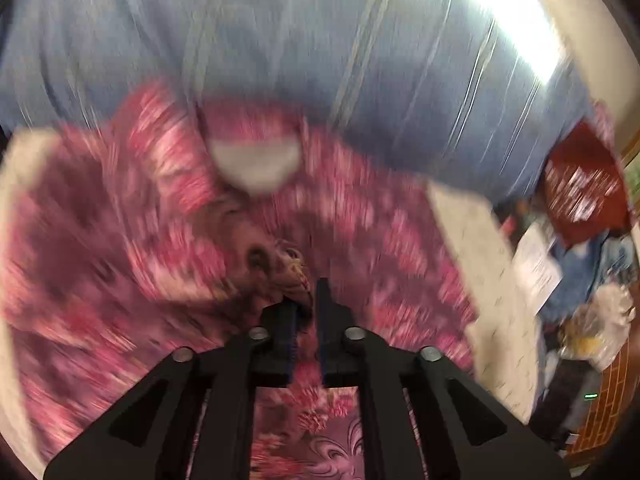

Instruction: Fold small clothes

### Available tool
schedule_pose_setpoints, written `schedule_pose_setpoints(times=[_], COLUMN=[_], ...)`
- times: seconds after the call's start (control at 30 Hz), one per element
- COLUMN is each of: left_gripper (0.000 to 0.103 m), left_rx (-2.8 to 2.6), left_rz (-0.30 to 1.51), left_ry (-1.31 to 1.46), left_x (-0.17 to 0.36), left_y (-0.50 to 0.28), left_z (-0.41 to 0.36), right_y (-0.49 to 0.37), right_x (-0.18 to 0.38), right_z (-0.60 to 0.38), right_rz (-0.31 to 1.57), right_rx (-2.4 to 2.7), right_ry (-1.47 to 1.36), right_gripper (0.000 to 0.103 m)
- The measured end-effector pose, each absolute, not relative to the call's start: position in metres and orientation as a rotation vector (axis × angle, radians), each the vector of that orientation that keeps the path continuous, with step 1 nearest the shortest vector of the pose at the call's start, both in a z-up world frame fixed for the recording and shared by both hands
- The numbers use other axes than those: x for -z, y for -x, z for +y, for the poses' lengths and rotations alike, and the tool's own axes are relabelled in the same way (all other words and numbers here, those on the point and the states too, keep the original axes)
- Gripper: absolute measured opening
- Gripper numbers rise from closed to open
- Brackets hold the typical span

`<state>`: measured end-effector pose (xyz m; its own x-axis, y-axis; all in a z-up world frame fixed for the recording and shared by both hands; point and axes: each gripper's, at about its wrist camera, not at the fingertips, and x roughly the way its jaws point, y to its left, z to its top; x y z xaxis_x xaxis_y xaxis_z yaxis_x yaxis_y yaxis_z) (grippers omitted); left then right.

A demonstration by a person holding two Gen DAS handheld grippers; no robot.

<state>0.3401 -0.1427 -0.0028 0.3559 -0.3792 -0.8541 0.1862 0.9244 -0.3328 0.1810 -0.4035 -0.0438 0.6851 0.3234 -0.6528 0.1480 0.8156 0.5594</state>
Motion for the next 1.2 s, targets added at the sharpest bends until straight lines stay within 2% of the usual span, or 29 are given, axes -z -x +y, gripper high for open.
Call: schedule_pose_setpoints(times=[0.07, 0.17, 0.23, 0.27, 0.33, 0.47, 0.57, 0.7, 0.73, 0.77, 0.8, 0.87, 1.0, 1.2], left_gripper=[0.018, 0.037, 0.052, 0.056, 0.07, 0.07, 0.07, 0.07, 0.07, 0.07, 0.07, 0.07, 0.073, 0.073], left_rx=[0.357, 0.411, 0.447, 0.441, 0.358, 0.245, 0.265, 0.228, 0.235, 0.246, 0.252, 0.248, 0.232, 0.194], left_rz=[1.186, 1.209, 1.147, 1.09, 1.005, 0.954, 0.996, 1.048, 1.059, 1.066, 1.064, 1.049, 1.066, 1.041], left_ry=[0.16, 0.277, 0.432, 0.478, 0.487, 0.6, 0.705, 0.715, 0.727, 0.745, 0.753, 0.739, 0.755, 0.793], left_x=[0.018, 0.021, 0.009, 0.002, -0.011, -0.008, 0.008, 0.023, 0.026, 0.027, 0.026, 0.024, 0.033, 0.046], left_y=[-0.332, -0.317, -0.303, -0.296, -0.292, -0.301, -0.31, -0.311, -0.311, -0.31, -0.308, -0.304, -0.311, -0.32], left_z=[-0.15, -0.128, -0.094, -0.076, -0.045, 0.011, 0.031, 0.035, 0.034, 0.032, 0.034, 0.041, 0.046, 0.052], right_y=[-0.181, -0.183, -0.187, -0.19, -0.203, -0.241, -0.277, -0.324, -0.335, -0.342, -0.349, -0.344, -0.292, -0.247], right_x=[0.041, 0.036, 0.031, 0.029, 0.023, 0.014, 0.015, 0.025, 0.03, 0.032, 0.033, 0.022, 0.003, 0.056], right_z=[-0.401, -0.395, -0.387, -0.383, -0.369, -0.339, -0.321, -0.3, -0.293, -0.288, -0.284, -0.287, -0.351, -0.415], right_rz=[0.831, 0.831, 0.818, 0.815, 0.822, 0.828, 0.837, 0.845, 0.863, 0.878, 0.894, 0.854, 0.652, 0.767], right_rx=[-0.102, -0.103, -0.112, -0.118, -0.14, -0.184, -0.214, -0.23, -0.239, -0.247, -0.265, -0.277, -0.21, -0.053], right_ry=[-0.595, -0.546, -0.525, -0.516, -0.483, -0.438, -0.484, -0.614, -0.639, -0.648, -0.642, -0.635, -0.728, -0.819], right_gripper=[0.078, 0.08, 0.08, 0.08, 0.08, 0.08, 0.08, 0.079, 0.069, 0.055, 0.005, 0.005, 0.005, 0.008])
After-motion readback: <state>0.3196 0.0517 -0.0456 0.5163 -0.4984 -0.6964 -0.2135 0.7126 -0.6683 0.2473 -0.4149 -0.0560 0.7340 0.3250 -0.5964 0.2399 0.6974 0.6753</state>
